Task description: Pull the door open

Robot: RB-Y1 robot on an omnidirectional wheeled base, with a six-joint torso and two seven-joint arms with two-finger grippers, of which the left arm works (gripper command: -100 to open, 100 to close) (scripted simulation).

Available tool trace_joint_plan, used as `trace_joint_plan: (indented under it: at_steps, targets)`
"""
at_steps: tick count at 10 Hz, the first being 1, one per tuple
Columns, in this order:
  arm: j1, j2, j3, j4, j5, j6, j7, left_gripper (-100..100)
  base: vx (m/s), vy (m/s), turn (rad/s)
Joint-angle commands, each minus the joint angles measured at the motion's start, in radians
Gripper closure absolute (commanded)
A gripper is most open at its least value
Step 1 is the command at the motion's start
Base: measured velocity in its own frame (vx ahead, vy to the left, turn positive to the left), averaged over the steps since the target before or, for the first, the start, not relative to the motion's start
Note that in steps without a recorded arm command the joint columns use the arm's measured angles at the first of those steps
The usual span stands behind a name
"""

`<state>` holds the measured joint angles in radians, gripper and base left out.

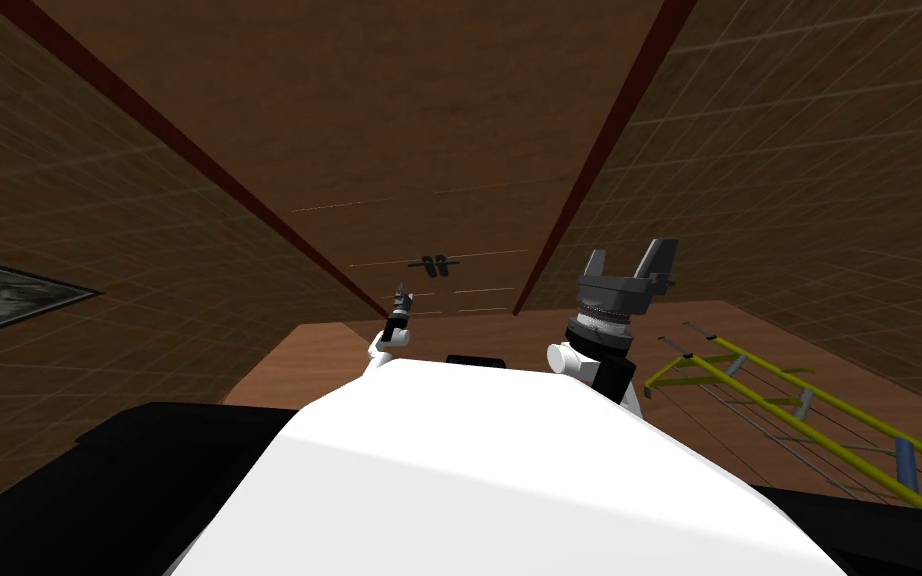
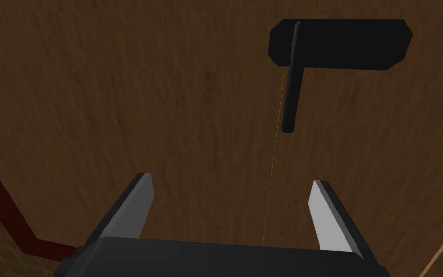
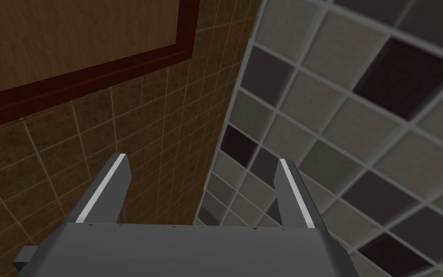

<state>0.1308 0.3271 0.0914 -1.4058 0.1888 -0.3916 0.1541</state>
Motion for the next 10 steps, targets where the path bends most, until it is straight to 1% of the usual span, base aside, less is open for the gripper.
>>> trace_joint_plan:
  at_steps: [1,2,4,5,10]
  targets:
    - [-0.011,0.01,0.001,0.03,0.003,0.0,0.008,-100,0.095,0.024,-0.072]
    - [-0.026,0.022,0.003,0.067,0.005,0.001,0.016,-100,0.133,0.025,-0.123]
    - [-0.039,0.032,0.004,0.099,0.008,0.001,0.024,-100,0.116,0.021,-0.063]
    - [-0.051,0.042,0.006,0.131,0.011,0.002,0.032,-100,0.112,0.029,-0.068]
    - [-0.089,0.072,0.01,0.227,0.018,0.003,0.054,-100,0.107,0.037,-0.073]
